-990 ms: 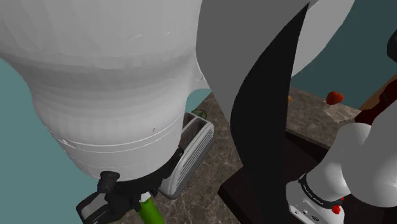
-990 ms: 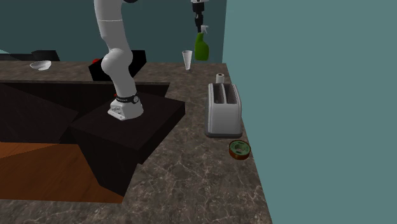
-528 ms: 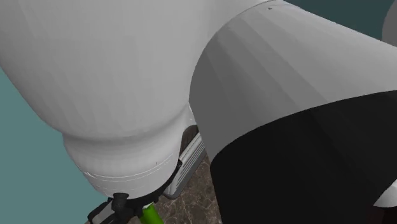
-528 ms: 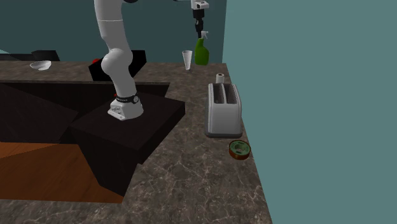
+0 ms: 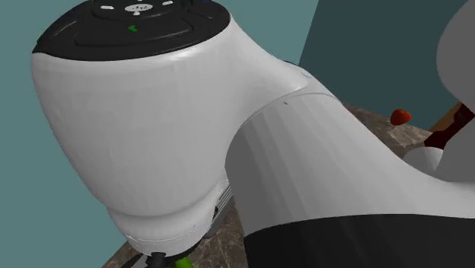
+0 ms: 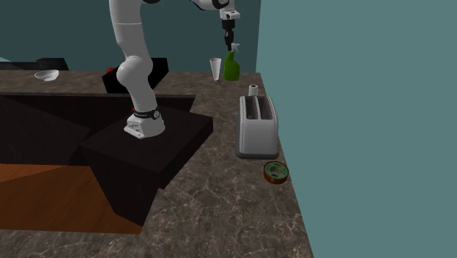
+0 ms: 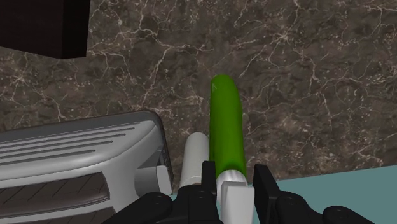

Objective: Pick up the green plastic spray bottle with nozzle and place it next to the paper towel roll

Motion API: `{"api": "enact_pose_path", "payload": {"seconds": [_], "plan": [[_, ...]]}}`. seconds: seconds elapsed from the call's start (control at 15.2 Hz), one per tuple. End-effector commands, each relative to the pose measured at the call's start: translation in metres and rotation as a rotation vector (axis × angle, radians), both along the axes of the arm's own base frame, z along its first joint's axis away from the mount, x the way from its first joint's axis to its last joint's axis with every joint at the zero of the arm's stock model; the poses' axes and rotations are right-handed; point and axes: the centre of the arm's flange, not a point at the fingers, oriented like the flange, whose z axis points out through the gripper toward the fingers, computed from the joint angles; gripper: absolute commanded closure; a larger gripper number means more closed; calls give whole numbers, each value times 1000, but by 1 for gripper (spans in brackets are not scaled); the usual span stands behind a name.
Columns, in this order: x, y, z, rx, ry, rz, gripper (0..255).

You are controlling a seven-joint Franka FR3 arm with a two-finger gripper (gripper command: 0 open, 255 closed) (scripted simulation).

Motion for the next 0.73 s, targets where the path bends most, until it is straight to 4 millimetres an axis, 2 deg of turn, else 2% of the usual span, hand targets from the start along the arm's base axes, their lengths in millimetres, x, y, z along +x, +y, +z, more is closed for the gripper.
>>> {"api": "enact_pose_path", "payload": {"seconds": [0.0, 0.66], "plan": [[1, 0, -11, 1, 0, 0, 255], [1, 0, -63, 1, 0, 0, 255]]}}
